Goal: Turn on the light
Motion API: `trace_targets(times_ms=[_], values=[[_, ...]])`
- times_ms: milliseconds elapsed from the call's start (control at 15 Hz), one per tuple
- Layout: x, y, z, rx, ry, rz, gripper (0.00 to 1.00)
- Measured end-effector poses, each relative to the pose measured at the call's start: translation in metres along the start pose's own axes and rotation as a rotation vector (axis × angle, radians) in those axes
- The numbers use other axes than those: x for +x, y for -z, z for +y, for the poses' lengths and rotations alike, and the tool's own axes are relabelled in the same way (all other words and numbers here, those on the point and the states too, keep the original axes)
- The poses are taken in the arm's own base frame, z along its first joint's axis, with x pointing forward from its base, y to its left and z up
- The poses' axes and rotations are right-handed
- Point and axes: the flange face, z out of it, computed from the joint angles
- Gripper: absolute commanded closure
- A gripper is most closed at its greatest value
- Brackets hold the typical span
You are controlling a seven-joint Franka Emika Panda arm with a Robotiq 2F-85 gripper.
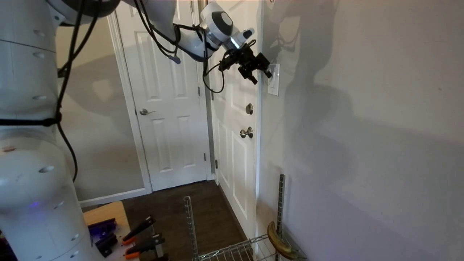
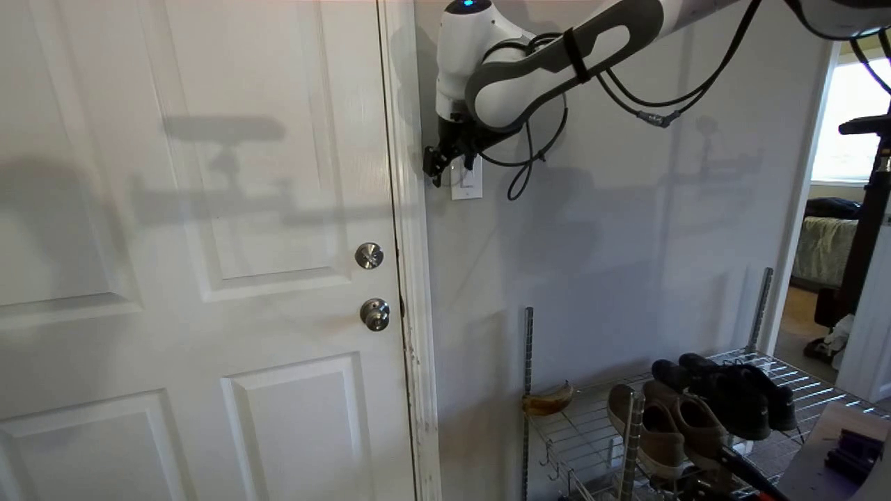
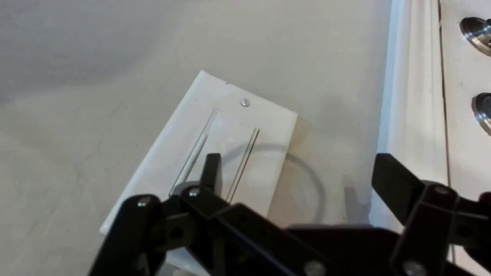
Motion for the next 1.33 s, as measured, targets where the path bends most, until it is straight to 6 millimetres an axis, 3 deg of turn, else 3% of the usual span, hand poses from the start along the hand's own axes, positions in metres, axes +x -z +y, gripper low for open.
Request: trace_targets(times_ms=[1067, 1333], values=[[-0.002, 0.006, 0.002, -0.005, -0.011, -0.001, 0.00], [-0.018, 0.017, 0.006, 0.008, -0.075, -0.055, 0.00]])
